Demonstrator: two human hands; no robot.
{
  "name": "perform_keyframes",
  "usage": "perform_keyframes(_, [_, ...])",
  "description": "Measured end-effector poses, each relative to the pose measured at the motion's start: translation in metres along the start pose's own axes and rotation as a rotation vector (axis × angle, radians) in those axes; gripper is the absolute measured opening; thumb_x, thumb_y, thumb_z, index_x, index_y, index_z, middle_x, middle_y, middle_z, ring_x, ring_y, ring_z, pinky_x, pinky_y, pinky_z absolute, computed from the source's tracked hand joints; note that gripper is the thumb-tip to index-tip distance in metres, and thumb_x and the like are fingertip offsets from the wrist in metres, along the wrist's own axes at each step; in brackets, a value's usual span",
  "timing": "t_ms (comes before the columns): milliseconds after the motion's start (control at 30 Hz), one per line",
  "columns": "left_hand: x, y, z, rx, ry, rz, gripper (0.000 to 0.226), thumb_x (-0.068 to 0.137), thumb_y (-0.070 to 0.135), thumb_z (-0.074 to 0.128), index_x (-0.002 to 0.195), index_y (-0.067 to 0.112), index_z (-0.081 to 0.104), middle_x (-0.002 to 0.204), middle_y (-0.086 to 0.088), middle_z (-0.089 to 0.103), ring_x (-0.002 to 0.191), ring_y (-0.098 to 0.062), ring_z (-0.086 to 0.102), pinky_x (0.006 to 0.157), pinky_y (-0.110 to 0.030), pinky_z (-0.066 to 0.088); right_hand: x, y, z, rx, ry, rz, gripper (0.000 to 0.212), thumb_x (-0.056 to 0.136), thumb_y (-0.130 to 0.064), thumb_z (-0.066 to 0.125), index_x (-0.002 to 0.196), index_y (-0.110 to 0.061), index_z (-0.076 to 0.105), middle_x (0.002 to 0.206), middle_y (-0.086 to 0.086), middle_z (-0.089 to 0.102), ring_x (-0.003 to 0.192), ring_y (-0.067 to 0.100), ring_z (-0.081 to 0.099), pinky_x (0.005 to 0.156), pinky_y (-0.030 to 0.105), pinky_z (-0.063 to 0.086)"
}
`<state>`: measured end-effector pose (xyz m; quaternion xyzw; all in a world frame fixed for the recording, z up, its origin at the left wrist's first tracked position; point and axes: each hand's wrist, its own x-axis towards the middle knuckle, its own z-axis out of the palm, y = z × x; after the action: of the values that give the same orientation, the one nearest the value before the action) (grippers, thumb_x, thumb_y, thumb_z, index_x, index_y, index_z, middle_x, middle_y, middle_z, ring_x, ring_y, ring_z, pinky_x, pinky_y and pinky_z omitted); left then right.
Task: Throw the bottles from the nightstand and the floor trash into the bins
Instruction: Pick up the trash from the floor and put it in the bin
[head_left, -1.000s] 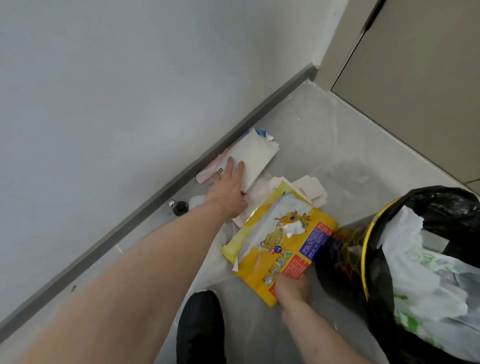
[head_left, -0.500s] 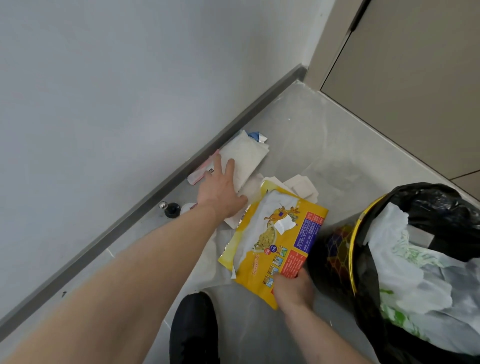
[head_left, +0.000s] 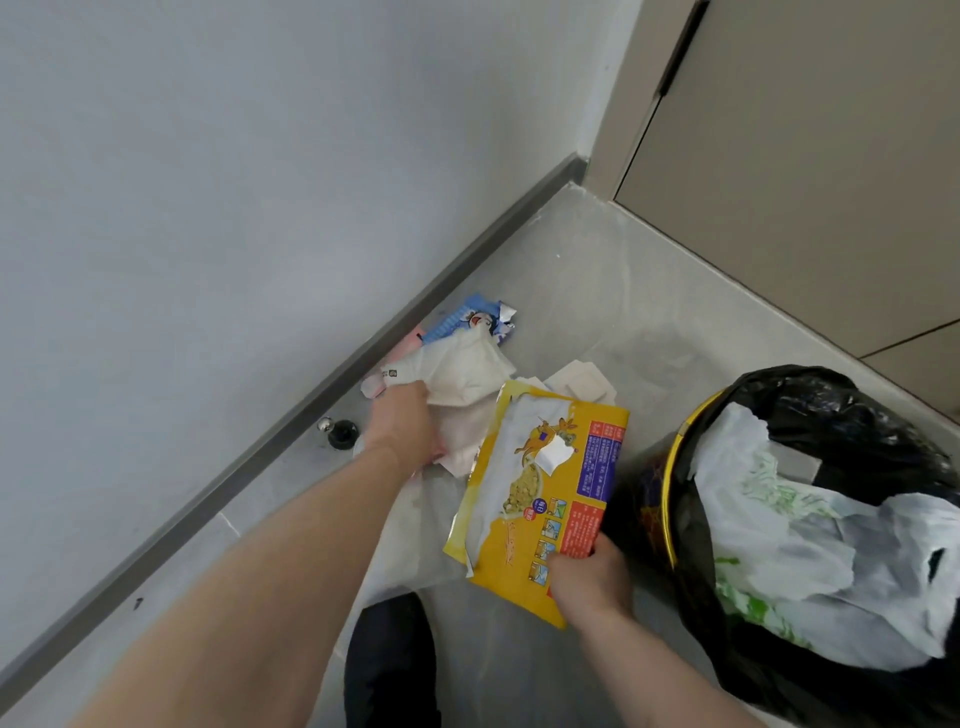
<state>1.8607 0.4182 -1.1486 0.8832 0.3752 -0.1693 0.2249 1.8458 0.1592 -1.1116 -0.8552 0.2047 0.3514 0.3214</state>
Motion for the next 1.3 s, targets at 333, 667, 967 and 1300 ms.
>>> perform_keyframes(333, [-0.052,-0.044,0.041,0.165,-0.060,0.063,0.067,0.079,0.043,0.076,0.132,0.017,0.043,0.141,-0.003,0.041,0.121,-0.034,0.049,0.092,-0.046,0.050,-0.030,0.007,-0.038,-0.065,-0.019,-0.068,0.013,0.092,-0.019,0.063,0.102,-0.026,0.068,0.093,-0.009,0.070,0.085,0.019,0.066,0.077,0.033,0.053])
perform_keyframes(667, [-0.083,-0.026,-0.035,0.056,0.142,0.026,0.019,0.087,0.011,0.045,0.087,0.025,0.059,0.084,0.006,0.064,0.073,-0.021,0.058,0.061,-0.032,0.043,-0.072,-0.017,-0.070,-0.302,-0.091,-0.342,0.005,0.083,-0.027,0.060,0.088,-0.025,0.060,0.085,-0.008,0.068,0.078,0.014,0.064,0.069,0.032,0.050])
perform_keyframes(967, [-0.172,-0.001,-0.189,-0.007,0.314,0.071,0.032,0.099,0.048,0.044,0.096,0.021,0.062,0.092,-0.009,0.070,0.087,-0.034,0.068,0.069,-0.034,0.049,-0.180,-0.085,-0.155,-0.493,-0.062,-0.660,0.009,0.083,-0.025,0.058,0.076,-0.029,0.053,0.082,-0.001,0.066,0.082,0.028,0.063,0.067,0.034,0.049])
perform_keyframes(1300, [-0.312,0.122,-0.301,-0.216,0.391,0.360,0.055,0.094,0.071,0.042,0.075,0.025,0.064,0.060,0.015,0.070,0.065,-0.009,0.068,0.070,-0.030,0.057,-0.254,-0.064,-0.331,-0.095,0.218,-0.723,0.009,0.093,-0.019,0.065,0.100,-0.024,0.061,0.086,0.000,0.068,0.073,0.019,0.063,0.057,0.031,0.042])
